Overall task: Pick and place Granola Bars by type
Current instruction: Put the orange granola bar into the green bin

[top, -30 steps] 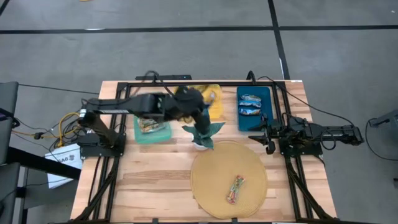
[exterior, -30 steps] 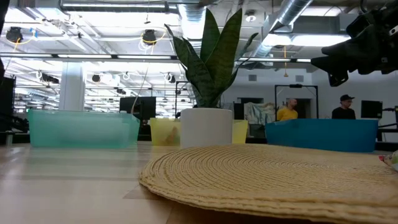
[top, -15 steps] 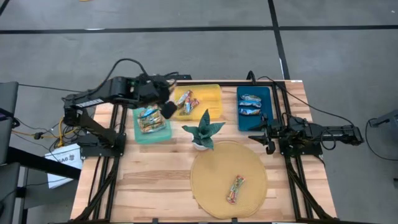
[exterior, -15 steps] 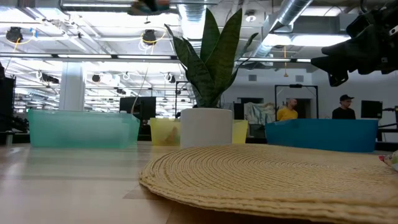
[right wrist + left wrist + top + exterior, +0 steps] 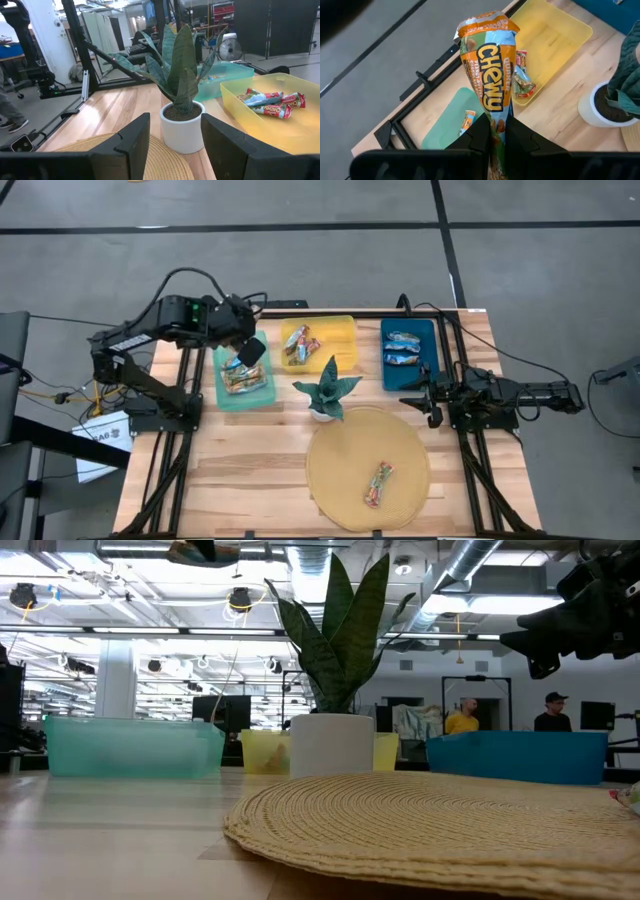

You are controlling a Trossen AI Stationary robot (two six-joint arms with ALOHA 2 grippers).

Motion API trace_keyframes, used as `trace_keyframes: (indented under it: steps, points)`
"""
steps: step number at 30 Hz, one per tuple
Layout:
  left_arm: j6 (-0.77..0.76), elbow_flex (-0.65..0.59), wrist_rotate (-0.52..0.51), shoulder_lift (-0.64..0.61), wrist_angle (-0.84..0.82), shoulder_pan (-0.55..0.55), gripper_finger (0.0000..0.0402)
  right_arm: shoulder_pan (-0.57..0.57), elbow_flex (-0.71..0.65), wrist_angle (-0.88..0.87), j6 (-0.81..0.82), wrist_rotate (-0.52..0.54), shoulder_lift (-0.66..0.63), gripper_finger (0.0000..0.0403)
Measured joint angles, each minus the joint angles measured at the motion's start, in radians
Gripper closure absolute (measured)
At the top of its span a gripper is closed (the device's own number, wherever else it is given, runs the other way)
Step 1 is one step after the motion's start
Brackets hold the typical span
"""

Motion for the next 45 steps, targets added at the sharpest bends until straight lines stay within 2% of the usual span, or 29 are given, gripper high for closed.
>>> trace_keyframes:
  steps: [5,8,17,24,30,35,45]
  points:
    - [0.039,-0.001,0.022,0.004,0.000,0.024,0.0372,0.000,0.000,0.000,0.000,0.000,0.000,0.0234]
    - [0.053,-0.050,0.023,-0.003,0.000,0.035,0.0372,0.000,0.000,0.000,0.000,0.000,0.000,0.0234]
    - [0.045,-0.453,0.136,-0.128,0.050,0.074,0.0372,0.000,0.000,0.000,0.000,0.000,0.000,0.0234]
    - [0.131,-0.776,0.243,-0.239,0.308,0.073,0.0372,0.000,0.000,0.000,0.000,0.000,0.000,0.0234]
    - [0.316,-0.974,0.352,-0.260,0.480,0.073,0.0372,0.000,0.000,0.000,0.000,0.000,0.000,0.0234]
    - [0.446,-1.044,0.387,-0.260,0.583,0.073,0.0372,0.000,0.000,0.000,0.000,0.000,0.000,0.0234]
    - [0.565,-1.046,0.381,-0.259,0.621,0.073,0.0372,0.000,0.000,0.000,0.000,0.000,0.000,0.0234]
